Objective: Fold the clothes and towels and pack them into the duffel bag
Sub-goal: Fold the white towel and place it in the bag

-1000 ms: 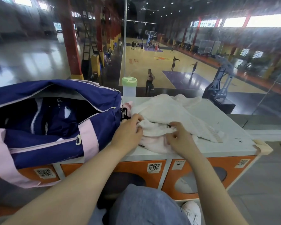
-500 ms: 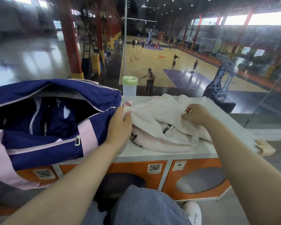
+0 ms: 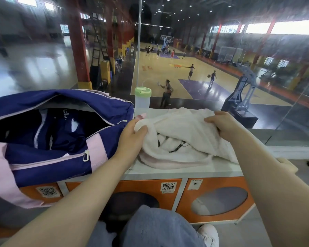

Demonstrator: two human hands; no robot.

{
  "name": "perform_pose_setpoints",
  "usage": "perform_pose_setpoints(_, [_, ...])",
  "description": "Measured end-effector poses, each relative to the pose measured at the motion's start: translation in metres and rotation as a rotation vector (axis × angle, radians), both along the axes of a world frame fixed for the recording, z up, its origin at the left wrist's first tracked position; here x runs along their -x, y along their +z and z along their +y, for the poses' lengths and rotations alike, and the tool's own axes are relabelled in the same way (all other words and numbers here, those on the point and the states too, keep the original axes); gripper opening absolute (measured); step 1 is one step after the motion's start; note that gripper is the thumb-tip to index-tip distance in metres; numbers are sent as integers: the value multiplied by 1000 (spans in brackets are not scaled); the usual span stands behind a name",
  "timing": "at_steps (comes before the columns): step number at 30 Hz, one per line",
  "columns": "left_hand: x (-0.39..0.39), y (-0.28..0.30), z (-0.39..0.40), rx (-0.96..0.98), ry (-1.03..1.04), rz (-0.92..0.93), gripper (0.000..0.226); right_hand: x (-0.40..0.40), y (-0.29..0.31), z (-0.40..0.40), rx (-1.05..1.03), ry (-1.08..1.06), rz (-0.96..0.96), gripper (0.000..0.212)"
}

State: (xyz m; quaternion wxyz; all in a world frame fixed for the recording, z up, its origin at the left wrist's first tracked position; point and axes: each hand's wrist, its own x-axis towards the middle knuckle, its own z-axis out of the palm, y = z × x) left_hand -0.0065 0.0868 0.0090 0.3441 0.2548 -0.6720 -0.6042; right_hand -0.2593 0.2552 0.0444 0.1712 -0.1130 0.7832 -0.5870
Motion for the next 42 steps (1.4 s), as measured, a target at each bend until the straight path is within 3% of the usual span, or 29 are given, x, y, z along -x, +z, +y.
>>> perform_pose_setpoints(3, [-1,0,-1,33,-13,6,15,-9,25,1,110,38,-175,43])
perform_pose_setpoints(6, [1,0,-1,36,-29,0,26,-31,42,-1,85,161,-177,36])
perform_pose_setpoints(10, [-1,3,4,14,-73,23,31,-76,48,-11,18,187,134,23])
perform_pose_setpoints(16, [-2,9,8,-49,-104,73,30,-136,21,-22,-46,184,597,29])
perform_pose_setpoints(20, [-5,12,12,-19,-160,45,27,-159,-6,-34,22,98,538,30])
perform_pose_setpoints(23, [-4,9,12,22,-170,14,11,-174,-20,-42,81,9,543,37])
perform_pose_setpoints(27, [-4,8,11,70,-132,1,6,-195,-31,-47,260,-226,491,11])
perform_pose_setpoints(31, [-3,10,12,202,-43,-28,11,-204,-36,-51,467,-292,526,3])
perform_pose_setpoints(36, [0,15,17,-8,-113,-15,15,-209,-47,-56,388,-159,795,9])
perform_pose_setpoints(42, [-2,23,24,-316,-208,33,17,-210,-50,-56,400,-175,827,16])
